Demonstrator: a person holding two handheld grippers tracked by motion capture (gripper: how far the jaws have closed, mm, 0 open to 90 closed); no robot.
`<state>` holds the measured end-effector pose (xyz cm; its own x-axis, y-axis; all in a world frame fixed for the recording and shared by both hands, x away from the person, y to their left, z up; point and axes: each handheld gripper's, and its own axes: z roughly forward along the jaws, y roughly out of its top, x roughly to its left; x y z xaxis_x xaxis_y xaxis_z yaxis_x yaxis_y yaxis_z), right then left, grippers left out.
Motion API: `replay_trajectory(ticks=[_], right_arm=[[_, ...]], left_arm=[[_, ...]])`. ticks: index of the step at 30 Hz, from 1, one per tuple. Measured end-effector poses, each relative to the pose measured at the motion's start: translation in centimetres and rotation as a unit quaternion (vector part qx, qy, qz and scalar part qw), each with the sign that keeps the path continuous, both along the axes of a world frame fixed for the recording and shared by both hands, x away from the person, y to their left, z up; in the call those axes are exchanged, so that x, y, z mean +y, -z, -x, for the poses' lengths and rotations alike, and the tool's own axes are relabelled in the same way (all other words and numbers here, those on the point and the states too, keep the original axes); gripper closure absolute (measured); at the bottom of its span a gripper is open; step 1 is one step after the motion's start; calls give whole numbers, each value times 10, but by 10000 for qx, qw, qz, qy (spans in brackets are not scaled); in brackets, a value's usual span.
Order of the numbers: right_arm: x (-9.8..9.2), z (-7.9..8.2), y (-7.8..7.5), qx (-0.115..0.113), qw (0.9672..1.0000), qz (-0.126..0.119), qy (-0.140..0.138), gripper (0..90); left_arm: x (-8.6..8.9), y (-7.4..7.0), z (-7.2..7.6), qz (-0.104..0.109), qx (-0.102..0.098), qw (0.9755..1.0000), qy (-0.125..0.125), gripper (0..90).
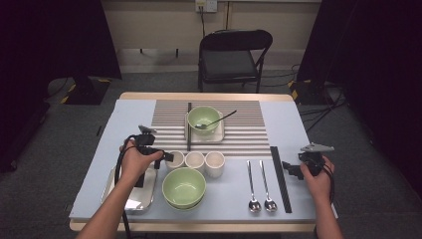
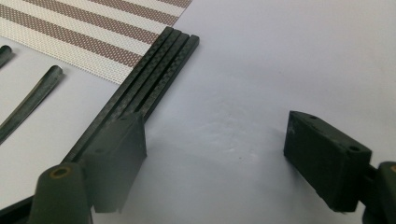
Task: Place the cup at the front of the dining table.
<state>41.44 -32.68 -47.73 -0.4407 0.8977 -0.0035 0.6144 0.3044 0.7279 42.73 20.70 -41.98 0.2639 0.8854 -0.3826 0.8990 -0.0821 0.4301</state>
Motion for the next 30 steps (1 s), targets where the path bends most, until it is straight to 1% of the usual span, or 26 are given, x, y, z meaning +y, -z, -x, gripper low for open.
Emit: replay_trajectory(ticks=[8,16,22,25,28,30], right_arm=[[0,0,0,-2,10000,1,-2,200],[0,0,0,3,10000,-3,1,200],[0,0,0,5,10000,-6,0,199],[0,0,0,3,10000,-4,1,200],[0,0,0,0,10000,-3,-2,200],[0,0,0,1,10000,-2,-1,199]], left_arm=[[-1,2,0,14,75,10000,-37,468],[-2,4,0,-28,150,9998,-101,487],[-2,4,0,-44,170,9998,-94,508],[-3,4,-1,-9,200,9997,-101,516],[-3,4,-1,-32,215,9997,-82,542],[-3,4,-1,2,230,9997,-73,553]])
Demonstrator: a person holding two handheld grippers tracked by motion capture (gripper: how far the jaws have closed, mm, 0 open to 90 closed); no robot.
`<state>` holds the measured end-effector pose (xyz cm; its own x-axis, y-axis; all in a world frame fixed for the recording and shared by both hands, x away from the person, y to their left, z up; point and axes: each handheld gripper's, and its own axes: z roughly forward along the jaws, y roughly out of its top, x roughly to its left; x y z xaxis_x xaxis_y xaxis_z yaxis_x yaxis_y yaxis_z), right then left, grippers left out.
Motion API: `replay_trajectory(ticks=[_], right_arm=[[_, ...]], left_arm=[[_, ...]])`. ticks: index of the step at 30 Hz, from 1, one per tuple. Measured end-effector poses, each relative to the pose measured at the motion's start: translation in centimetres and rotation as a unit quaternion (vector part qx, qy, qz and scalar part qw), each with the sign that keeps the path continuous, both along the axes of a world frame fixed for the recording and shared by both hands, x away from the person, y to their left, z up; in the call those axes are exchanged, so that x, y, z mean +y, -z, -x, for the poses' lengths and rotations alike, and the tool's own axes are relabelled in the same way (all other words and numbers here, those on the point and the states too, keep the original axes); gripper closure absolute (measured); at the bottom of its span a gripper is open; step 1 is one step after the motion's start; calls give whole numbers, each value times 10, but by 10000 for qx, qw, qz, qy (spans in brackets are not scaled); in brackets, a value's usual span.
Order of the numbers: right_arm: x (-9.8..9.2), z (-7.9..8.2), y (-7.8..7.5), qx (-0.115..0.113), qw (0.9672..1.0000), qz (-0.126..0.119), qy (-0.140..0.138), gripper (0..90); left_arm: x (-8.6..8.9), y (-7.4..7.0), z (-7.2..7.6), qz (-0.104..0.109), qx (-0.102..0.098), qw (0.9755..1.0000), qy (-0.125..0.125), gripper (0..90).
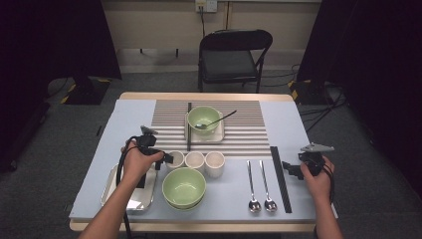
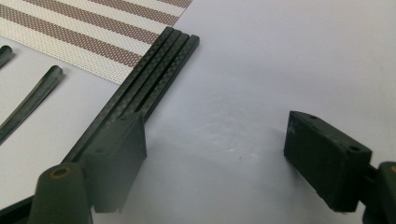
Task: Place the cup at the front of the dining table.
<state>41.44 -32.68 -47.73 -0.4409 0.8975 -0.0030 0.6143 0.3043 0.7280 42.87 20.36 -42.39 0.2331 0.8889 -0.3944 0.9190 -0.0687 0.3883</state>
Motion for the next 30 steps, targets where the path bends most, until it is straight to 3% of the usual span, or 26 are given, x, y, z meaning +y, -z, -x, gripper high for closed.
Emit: replay_trajectory(ticks=[15,30], right_arm=[[0,0,0,3,10000,-6,-1,199],[0,0,0,4,10000,-4,2,199]], left_arm=[[-4,-1,-1,91,102,9999,-42,681],[0,-2,1,-48,168,9998,-78,753]])
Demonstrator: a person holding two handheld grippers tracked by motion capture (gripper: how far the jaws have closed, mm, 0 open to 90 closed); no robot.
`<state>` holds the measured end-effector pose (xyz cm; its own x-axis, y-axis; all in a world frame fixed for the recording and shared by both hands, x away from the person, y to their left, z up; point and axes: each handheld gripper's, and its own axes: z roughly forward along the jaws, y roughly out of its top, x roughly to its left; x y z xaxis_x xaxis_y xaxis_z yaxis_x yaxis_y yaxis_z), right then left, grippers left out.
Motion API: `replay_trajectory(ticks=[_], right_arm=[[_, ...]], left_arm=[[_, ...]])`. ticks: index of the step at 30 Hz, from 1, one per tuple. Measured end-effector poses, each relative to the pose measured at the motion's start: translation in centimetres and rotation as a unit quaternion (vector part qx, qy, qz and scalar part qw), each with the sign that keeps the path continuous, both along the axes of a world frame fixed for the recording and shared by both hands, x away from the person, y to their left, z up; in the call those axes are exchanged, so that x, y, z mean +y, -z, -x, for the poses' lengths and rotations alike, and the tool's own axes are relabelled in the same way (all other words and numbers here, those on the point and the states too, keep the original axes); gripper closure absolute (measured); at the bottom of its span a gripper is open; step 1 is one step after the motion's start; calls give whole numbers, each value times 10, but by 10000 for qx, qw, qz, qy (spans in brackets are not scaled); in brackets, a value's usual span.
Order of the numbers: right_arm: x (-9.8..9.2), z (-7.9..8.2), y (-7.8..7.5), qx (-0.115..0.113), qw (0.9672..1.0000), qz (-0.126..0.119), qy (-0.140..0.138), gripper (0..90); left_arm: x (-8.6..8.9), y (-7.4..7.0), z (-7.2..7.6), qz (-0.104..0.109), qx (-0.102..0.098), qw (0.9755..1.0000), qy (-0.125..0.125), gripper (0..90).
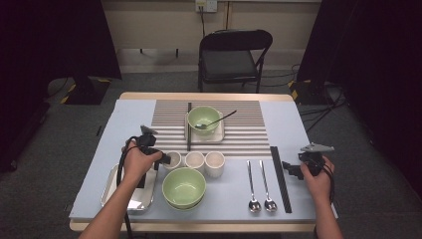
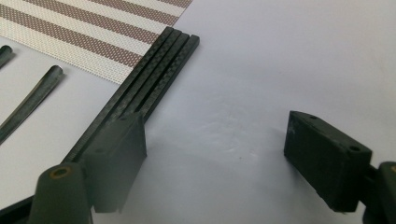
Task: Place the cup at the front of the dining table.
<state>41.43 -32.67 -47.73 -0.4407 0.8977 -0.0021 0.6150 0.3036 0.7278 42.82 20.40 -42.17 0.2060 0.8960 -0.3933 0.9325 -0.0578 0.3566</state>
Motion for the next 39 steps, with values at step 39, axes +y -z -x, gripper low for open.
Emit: replay_trajectory(ticks=[39], right_arm=[[0,0,0,2,10000,-4,-1,199]], left_arm=[[13,3,2,12,195,9995,-243,826]])
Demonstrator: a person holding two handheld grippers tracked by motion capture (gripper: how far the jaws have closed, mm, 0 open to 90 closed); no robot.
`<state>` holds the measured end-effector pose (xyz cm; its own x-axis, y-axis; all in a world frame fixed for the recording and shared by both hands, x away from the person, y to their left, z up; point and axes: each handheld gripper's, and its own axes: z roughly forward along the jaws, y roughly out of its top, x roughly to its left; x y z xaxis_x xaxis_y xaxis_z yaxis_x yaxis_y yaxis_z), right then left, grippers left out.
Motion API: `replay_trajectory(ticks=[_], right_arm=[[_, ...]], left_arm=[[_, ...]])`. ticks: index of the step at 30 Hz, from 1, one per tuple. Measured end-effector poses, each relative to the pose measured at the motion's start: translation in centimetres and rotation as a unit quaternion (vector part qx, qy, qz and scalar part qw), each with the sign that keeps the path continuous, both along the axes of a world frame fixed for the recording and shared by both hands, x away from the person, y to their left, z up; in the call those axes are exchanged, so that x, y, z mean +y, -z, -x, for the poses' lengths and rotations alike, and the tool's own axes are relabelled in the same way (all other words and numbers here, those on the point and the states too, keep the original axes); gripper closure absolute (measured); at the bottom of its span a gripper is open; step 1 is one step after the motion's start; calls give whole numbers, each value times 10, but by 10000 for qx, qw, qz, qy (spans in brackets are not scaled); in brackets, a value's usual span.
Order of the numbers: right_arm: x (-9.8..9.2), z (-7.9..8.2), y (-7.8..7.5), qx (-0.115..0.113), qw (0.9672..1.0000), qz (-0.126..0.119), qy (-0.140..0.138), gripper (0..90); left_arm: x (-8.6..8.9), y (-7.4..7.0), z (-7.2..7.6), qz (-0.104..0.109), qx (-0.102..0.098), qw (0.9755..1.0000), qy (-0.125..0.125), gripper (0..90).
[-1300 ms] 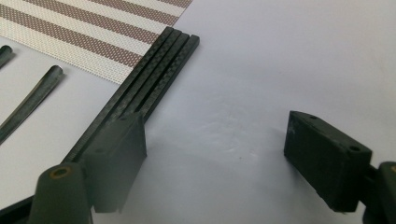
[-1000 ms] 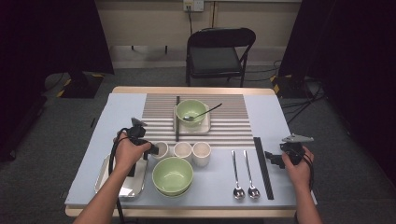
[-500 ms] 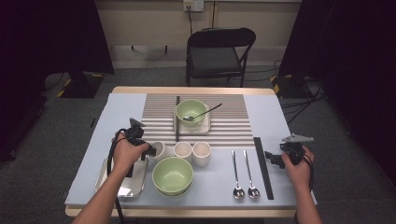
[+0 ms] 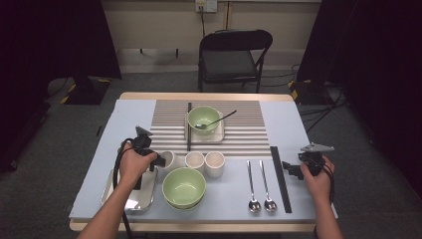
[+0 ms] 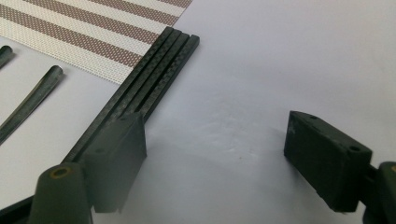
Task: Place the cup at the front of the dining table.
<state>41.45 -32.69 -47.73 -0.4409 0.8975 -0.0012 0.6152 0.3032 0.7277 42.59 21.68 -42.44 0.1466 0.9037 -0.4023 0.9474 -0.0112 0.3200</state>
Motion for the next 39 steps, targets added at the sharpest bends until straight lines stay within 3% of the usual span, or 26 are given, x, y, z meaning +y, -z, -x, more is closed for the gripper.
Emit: replay_trajectory(ticks=[9,22,39], right_arm=[[0,0,0,-2,10000,2,-2,199],[0,0,0,-1,10000,1,0,199],[0,0,0,0,10000,-2,-1,199]], left_arm=[[4,-4,2,203,-10,9997,-136,832],[6,-14,2,299,-110,9994,-96,833],[8,-26,1,260,-195,9994,-127,833]])
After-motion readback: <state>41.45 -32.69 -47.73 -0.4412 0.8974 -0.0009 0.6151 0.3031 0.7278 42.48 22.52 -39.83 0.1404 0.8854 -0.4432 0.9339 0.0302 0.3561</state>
